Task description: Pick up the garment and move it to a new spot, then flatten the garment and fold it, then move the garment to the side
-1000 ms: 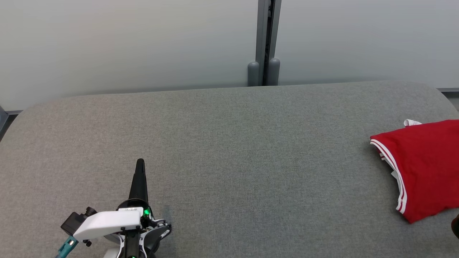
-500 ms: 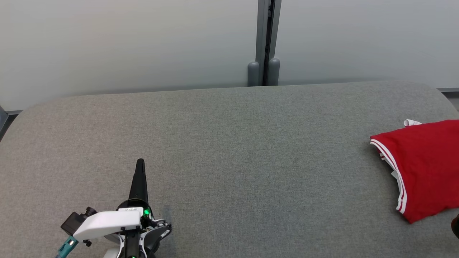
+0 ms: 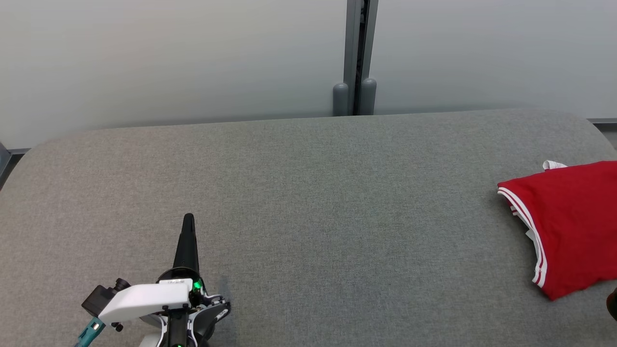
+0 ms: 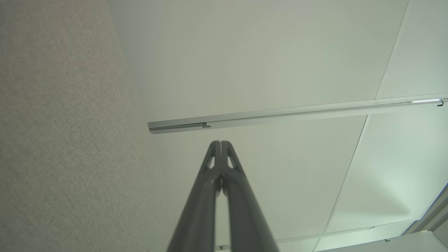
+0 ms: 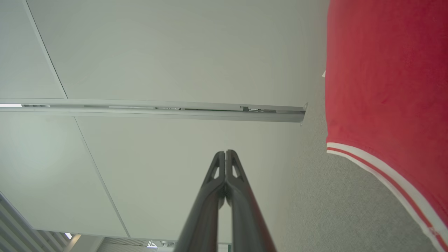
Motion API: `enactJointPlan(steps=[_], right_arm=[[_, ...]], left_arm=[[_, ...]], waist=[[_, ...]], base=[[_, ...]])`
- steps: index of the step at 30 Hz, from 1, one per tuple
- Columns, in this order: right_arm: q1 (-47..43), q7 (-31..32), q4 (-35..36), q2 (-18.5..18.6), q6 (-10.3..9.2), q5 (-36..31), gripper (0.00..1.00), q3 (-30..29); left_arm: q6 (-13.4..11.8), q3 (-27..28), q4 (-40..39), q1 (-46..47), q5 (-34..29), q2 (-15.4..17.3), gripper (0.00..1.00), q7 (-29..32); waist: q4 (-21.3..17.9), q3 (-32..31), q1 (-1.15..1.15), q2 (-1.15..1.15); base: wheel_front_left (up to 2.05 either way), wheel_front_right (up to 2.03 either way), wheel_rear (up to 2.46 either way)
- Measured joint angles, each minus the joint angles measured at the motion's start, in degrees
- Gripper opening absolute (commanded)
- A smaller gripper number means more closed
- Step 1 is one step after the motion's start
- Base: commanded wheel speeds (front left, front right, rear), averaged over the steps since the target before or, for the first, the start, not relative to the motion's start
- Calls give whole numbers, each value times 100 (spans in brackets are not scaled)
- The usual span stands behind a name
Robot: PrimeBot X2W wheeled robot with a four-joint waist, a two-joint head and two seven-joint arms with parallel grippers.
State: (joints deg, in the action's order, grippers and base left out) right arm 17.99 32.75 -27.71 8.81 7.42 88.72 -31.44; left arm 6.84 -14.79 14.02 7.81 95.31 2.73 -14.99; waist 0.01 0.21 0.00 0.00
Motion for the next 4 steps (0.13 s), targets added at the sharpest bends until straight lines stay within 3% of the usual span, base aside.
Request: enactJointPlan(steps=[4], right_arm=[[0,0,0,1,-1,0,0,3]], left_arm=[[0,0,0,0,0,0,0,0]], waist=[[0,0,0,0]], base=[[0,0,0]])
